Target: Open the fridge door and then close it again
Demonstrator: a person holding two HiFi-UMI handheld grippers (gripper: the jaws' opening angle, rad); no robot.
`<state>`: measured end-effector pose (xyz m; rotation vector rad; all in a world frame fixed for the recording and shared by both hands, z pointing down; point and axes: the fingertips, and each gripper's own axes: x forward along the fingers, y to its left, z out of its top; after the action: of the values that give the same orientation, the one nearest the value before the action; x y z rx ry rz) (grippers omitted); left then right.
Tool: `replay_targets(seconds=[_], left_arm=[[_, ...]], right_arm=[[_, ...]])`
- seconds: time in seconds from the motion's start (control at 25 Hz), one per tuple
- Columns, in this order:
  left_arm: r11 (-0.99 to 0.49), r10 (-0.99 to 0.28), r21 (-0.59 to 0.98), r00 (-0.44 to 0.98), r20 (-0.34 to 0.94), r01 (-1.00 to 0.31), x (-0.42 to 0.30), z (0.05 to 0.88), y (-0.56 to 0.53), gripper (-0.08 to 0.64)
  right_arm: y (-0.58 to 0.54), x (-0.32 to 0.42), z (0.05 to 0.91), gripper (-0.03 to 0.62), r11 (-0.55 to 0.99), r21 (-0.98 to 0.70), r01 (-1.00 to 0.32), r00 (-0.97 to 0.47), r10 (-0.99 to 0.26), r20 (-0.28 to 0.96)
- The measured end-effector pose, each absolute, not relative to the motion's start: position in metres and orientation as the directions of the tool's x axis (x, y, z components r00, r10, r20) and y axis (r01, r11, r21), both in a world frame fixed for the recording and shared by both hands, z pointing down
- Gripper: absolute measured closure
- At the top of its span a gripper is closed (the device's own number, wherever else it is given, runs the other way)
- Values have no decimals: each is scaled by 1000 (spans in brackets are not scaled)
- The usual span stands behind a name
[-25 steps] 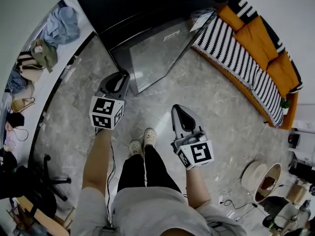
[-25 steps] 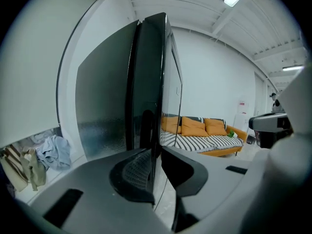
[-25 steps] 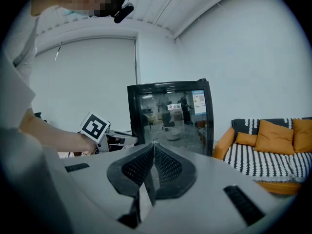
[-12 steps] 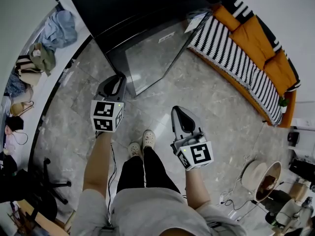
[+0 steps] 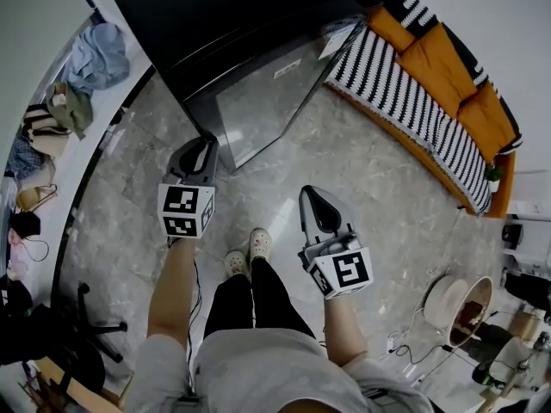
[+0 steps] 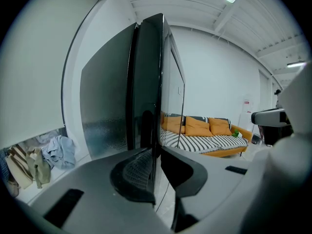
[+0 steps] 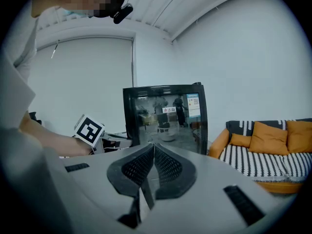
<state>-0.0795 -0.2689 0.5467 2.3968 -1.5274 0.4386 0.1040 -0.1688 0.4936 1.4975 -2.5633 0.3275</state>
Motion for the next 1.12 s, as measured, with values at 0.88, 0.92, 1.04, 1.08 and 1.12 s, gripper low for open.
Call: replay_targets(seconds=[0.88,0.92,1.04,1.08,1.12], left_arm=[[-427,-827,61,417,377,-902,-80,547,-269,503],[-426,-828,60,416,377,-903,-80,547,-269,503],[-421,-832,57,410,374,-905,-79,547,-268,503],[-418,-833,55,407,374,-907,-80,547,-269,503],[-416,-834,52,404,375,-908,-80,547,-269,503]], right_arm=[[-182,94,489,575,437,-96,-894,-446,-857,256],[-182,92,489,575,439,-95,-894,-448,-856,257],[-183,90,488,575,442,-92,-892,-450,-855,257],[-184,91,488,575,441,-93,-893,-450,-855,258],[-184,92,488,575,440,-94,-893,-449,-855,259]])
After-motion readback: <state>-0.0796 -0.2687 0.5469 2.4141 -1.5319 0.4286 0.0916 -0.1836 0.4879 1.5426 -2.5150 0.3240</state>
